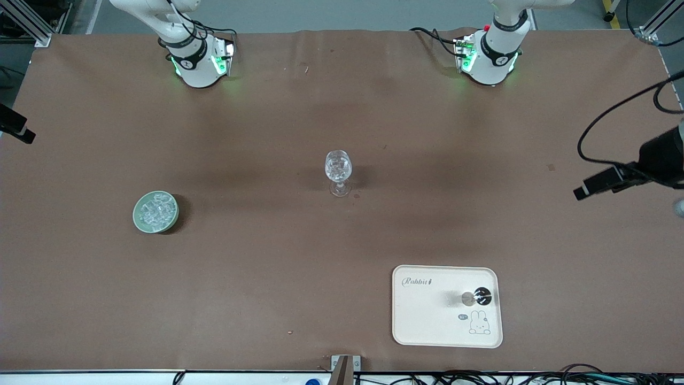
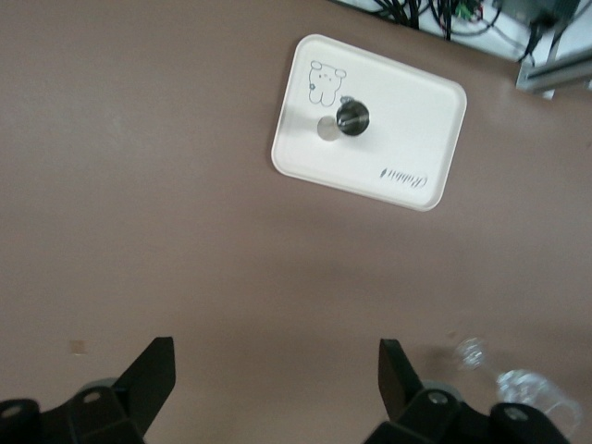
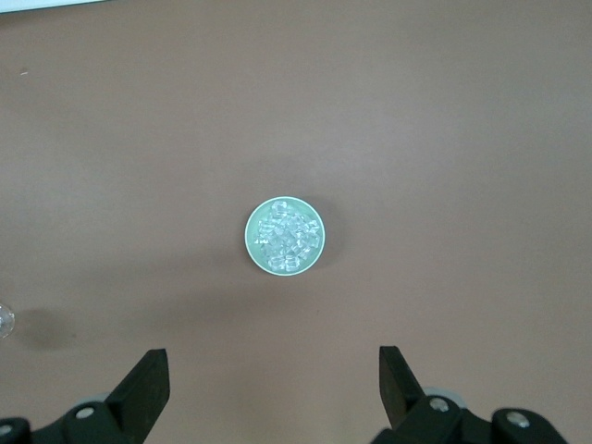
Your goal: Pour wine and add ice with both arms
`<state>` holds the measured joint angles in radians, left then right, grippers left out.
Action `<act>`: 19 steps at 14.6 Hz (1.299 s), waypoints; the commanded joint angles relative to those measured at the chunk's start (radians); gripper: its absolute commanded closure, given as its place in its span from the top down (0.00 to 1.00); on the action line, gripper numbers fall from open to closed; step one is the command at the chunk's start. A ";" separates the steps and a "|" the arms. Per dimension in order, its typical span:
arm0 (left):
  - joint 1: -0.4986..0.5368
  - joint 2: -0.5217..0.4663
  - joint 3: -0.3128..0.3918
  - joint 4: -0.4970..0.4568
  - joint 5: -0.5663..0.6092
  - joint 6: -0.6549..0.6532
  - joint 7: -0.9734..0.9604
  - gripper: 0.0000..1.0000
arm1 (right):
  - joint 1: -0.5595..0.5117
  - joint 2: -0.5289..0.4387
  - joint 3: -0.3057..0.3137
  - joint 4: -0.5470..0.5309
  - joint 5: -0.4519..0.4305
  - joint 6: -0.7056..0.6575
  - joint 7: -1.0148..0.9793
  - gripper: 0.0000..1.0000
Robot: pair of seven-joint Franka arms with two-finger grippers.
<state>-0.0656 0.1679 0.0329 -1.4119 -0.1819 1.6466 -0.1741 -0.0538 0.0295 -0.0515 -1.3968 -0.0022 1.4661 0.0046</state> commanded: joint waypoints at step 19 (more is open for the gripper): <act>-0.003 -0.160 -0.097 -0.182 0.137 0.021 0.064 0.99 | -0.018 -0.033 0.030 -0.044 -0.004 0.000 -0.006 1.00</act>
<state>-0.0690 -0.0070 -0.0630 -1.6275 -0.0741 1.6988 -0.1328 -0.0590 0.0284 -0.0350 -1.4070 -0.0031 1.4629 0.0047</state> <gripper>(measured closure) 0.013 0.000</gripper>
